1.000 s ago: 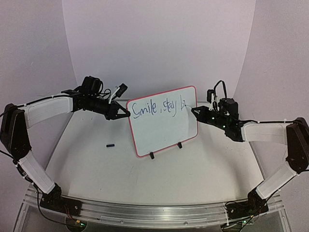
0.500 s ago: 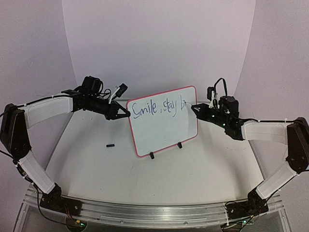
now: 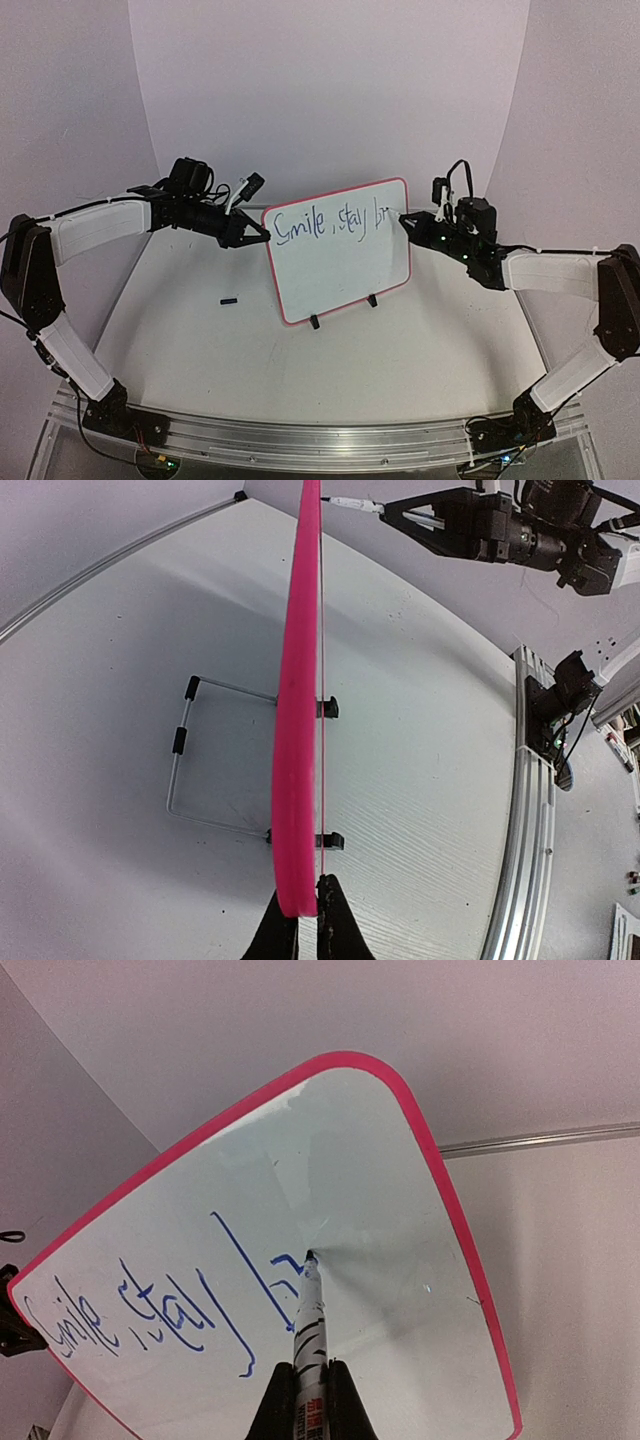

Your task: Write a sentence on the whiteboard

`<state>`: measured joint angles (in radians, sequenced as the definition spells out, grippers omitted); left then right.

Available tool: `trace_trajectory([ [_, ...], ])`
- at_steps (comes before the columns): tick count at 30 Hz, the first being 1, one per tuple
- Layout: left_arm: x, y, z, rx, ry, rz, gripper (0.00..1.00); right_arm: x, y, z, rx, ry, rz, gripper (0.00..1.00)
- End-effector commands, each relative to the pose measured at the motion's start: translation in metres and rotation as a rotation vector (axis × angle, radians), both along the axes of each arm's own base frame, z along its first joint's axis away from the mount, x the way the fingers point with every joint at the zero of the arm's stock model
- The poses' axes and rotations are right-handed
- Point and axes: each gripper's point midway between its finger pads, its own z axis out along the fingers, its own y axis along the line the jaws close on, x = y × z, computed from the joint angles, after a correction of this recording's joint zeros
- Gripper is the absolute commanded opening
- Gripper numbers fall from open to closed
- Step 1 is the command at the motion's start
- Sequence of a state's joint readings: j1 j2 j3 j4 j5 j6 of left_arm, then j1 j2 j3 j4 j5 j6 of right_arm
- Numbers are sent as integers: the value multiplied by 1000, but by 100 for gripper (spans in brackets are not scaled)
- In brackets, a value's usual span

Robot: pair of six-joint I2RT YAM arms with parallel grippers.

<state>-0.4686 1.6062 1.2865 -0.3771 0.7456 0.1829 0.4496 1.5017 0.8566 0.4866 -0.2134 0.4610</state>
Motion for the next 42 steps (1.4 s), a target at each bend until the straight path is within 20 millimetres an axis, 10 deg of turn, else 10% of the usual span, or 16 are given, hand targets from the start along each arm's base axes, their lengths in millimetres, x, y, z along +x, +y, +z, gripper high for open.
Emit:
trace_trajectory([
  [1,-16,0,-42,111,104,-22,0,-6,-7,44,49,-112,-19,0],
  [42,-17,0,-40,112,99,-23,0,-6,-11,-10,24,19,-49,0],
])
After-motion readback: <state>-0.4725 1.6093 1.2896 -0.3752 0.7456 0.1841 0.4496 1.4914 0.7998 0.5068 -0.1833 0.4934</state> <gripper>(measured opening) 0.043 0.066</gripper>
